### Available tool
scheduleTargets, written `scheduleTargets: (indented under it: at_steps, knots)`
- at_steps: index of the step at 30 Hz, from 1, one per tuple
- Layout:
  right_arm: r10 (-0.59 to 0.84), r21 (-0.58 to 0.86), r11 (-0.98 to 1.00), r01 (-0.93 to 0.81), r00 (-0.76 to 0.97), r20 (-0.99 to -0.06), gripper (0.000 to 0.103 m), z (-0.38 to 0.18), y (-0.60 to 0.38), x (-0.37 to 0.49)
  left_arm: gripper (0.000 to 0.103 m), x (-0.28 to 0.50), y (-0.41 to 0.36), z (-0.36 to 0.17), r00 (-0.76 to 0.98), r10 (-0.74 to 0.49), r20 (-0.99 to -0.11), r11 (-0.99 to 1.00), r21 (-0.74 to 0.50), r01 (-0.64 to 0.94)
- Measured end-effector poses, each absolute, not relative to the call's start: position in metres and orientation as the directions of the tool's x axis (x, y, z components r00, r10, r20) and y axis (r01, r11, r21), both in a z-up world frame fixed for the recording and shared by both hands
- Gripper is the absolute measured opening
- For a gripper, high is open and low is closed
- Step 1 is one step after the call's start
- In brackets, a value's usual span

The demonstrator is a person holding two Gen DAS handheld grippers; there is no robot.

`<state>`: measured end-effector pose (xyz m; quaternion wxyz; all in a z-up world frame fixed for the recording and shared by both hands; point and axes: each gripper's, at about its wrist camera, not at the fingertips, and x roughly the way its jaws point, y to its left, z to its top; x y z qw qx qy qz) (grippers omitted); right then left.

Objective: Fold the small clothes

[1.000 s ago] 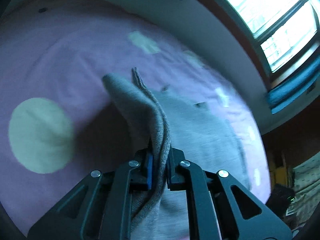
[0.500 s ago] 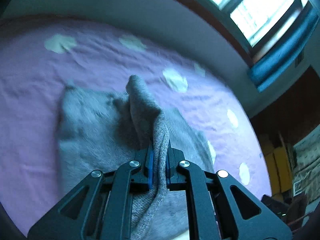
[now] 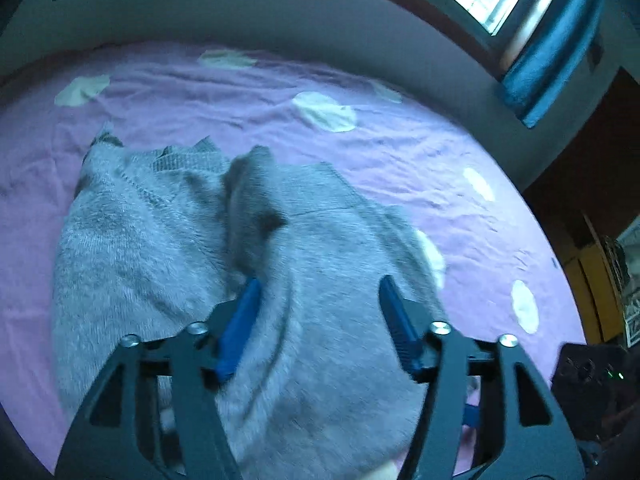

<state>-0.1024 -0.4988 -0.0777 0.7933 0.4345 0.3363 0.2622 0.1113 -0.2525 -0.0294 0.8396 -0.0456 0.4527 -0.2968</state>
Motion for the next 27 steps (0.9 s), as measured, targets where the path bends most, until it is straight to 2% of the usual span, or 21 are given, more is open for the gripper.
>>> scheduleTargets:
  at_steps: [2, 8, 12, 18, 20, 27]
  knots:
    - [0.707, 0.867, 0.484, -0.119, 0.636, -0.308, 0.088, -0.078, -0.500, -0.103, 0.071, 0.097, -0.249, -0.020, 0.414, -0.569, -0.710, 0.798, -0.356, 0.487]
    - [0.699, 0.856, 0.505, -0.114, 0.636, -0.328, 0.088, -0.076, -0.497, -0.105, 0.075, 0.060, -0.228, -0.005, 0.407, -0.633, -0.658, 0.749, -0.389, 0.536]
    - [0.700, 0.856, 0.506, -0.111, 0.632, -0.332, 0.088, -0.072, -0.494, -0.106, 0.077, 0.047, -0.197, -0.005, 0.432, -0.635, -0.640, 0.755, -0.395, 0.524]
    - [0.730, 0.871, 0.481, -0.096, 0.593, -0.338, 0.088, -0.058, -0.486, -0.092, 0.077, 0.024, -0.151, -0.019, 0.516, -0.539, -0.666, 0.818, -0.266, 0.510]
    - [0.742, 0.867, 0.491, -0.082, 0.561, -0.367, 0.088, -0.052, -0.482, -0.079, 0.077, 0.015, -0.135, -0.026, 0.544, -0.499, -0.674, 0.839, -0.219, 0.499]
    - [0.775, 0.864, 0.502, -0.036, 0.462, -0.431, 0.088, -0.056, -0.463, 0.002, 0.077, 0.020, -0.102, -0.052, 0.546, -0.433, -0.717, 0.879, -0.202, 0.432]
